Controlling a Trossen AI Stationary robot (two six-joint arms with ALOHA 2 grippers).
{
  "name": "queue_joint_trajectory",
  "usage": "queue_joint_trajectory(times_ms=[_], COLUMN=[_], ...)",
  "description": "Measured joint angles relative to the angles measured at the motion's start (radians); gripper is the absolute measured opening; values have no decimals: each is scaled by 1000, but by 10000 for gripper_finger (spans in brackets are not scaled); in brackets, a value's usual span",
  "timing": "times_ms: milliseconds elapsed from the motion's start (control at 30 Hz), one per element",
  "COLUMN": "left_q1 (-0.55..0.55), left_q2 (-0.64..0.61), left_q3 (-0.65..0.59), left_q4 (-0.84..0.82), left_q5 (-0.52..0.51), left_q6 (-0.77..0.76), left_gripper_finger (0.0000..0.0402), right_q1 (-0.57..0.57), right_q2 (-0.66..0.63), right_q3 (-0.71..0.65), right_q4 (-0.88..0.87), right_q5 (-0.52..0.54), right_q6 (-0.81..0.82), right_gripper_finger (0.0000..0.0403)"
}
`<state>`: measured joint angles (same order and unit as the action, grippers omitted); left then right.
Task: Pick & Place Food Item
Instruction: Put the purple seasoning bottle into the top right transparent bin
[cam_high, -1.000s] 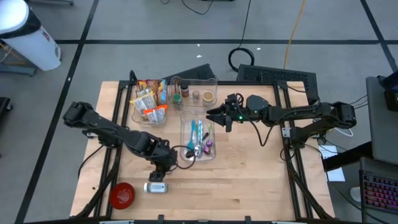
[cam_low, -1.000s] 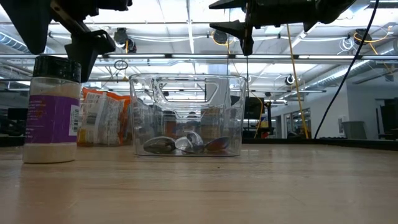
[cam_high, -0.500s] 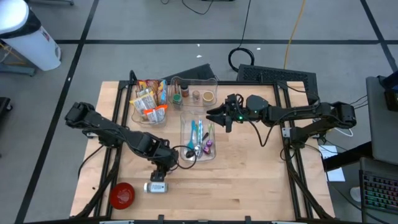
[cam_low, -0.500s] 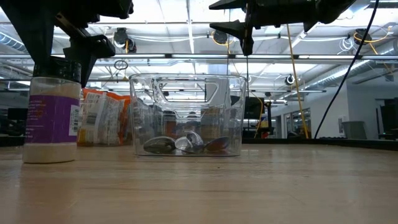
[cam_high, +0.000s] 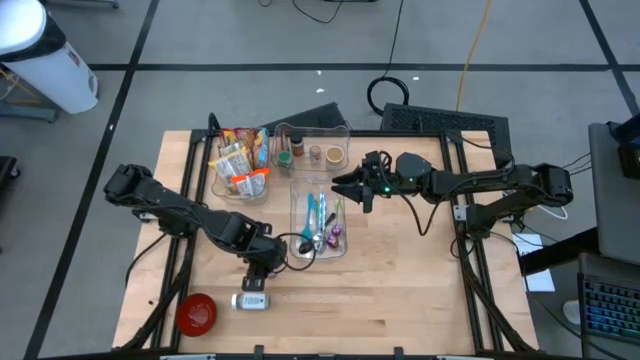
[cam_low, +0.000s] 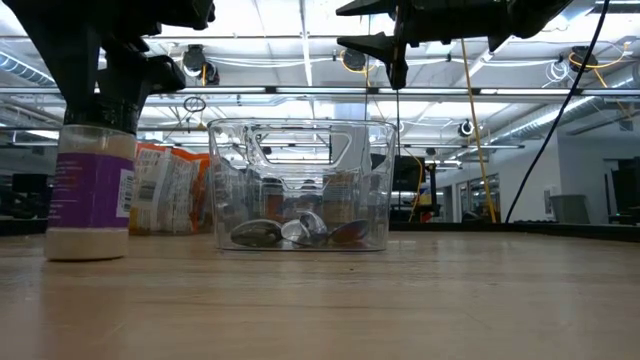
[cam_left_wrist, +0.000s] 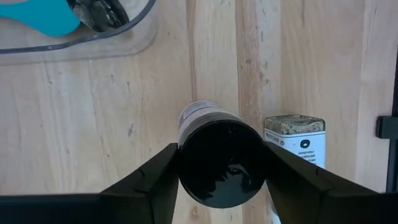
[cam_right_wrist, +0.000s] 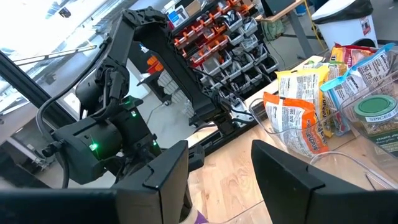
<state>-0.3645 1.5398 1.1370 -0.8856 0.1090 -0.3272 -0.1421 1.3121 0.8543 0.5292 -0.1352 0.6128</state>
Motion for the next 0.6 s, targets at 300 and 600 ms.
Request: queue_joint_trajectory(times_ms=[300,600], left_q1=[25,80], left_q2=[-3,-19], left_q3=[0,30], left_q4=[-26,-142], left_q5=[127,206], left_q6=[-20,-11], left_gripper_finger=[206,206], right_q1=[0,0], right_q2=[0,0], right_q3=[0,0], right_q4=[0,0], right_q5=[0,2], right_q6=[0,0], right_gripper_finger=[169,169])
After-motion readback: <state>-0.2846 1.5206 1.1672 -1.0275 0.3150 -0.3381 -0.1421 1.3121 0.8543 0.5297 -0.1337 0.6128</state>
